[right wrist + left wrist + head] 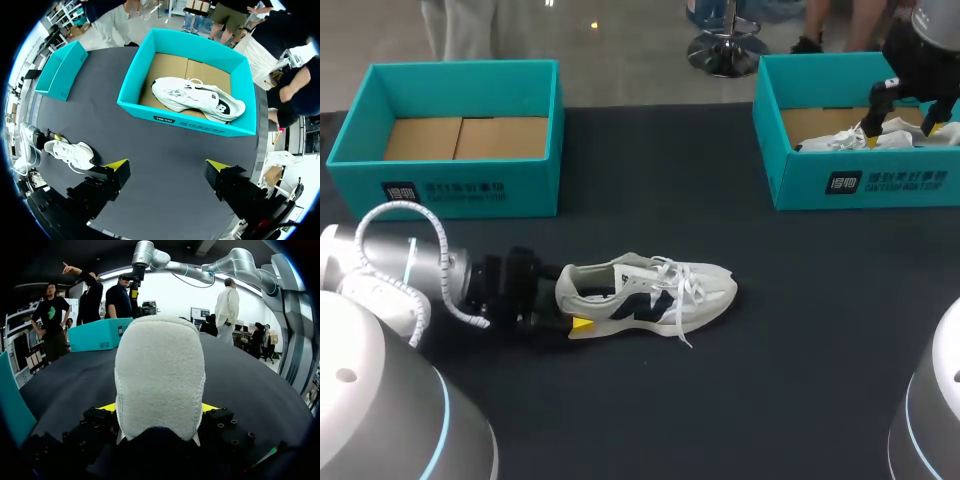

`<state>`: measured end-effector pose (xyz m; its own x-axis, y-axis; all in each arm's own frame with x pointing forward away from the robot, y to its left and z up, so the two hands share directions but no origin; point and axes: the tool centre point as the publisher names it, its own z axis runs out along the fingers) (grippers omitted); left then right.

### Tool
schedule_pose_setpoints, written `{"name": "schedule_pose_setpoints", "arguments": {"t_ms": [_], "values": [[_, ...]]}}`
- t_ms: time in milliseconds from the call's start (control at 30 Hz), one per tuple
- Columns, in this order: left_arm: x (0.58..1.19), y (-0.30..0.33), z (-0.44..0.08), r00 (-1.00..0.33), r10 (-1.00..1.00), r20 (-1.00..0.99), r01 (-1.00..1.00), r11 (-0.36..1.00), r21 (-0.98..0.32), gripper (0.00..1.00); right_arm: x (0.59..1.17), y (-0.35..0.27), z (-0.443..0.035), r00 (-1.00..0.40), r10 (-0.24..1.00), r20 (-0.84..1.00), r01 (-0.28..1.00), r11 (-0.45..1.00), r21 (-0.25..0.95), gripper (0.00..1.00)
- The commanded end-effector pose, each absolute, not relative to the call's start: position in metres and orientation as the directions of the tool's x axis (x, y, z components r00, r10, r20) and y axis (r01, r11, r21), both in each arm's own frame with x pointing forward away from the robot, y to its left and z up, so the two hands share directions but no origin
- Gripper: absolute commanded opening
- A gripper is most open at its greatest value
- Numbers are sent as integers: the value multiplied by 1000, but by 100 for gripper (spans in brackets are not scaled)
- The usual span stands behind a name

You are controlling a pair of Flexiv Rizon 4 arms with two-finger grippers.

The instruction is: Take the shoe out of the shoebox, open the shoe tongue, remove and reinsert the insole, then place the shoe into the shoebox

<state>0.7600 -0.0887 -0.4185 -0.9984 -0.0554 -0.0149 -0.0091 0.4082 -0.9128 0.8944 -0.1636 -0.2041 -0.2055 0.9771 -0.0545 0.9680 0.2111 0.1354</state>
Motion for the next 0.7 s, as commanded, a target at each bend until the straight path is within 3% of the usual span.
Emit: {"name": "schedule_pose_setpoints", "arguments": {"t_ms": [33, 700], "values": [[765, -89, -419, -999, -40, -9, -8, 412, -911, 0, 895, -163, -204, -205, 977, -55, 968, 211, 134, 100], [767, -89, -422, -1000, -25, -9, -2, 425, -905, 0, 895, -163, -204, -205, 977, -55, 968, 211, 134, 100]]}}
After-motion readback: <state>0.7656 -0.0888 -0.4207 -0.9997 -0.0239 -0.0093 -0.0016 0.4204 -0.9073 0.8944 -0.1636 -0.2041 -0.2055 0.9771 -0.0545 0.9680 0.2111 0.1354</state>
